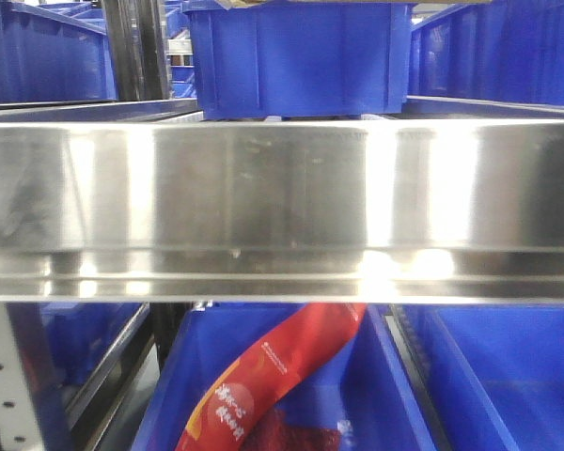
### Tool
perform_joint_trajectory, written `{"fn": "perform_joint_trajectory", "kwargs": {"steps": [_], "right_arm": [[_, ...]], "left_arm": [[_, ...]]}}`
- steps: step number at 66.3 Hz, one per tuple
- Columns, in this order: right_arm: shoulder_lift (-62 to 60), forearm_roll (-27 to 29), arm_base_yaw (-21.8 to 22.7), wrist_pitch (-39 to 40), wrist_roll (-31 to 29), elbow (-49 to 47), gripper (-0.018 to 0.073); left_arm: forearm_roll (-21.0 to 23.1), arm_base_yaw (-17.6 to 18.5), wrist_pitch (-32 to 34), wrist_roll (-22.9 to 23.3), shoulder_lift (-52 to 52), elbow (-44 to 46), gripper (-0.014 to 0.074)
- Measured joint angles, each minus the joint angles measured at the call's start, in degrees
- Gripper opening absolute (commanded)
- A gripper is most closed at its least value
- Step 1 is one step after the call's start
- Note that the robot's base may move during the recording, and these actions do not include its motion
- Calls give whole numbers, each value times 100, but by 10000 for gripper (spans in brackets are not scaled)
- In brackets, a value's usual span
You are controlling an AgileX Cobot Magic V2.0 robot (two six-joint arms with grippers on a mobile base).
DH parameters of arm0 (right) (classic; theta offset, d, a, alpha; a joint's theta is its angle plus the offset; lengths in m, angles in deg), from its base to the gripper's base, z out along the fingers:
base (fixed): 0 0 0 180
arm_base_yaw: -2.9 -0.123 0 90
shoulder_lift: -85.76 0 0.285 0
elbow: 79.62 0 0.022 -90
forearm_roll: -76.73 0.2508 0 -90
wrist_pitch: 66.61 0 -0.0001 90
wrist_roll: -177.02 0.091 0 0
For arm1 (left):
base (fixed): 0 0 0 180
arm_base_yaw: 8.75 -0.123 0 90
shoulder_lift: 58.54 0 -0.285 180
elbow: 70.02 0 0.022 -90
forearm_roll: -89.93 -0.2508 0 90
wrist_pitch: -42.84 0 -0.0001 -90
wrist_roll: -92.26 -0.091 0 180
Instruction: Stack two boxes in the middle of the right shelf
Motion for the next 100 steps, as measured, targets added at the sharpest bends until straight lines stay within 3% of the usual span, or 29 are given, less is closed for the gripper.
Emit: {"fn": "perform_joint_trajectory", "kwargs": {"steps": [100], "right_arm": [[0, 0, 0, 21, 0, 0, -152]], "left_arm": [[52, 0, 11, 0, 0, 0, -111]]}}
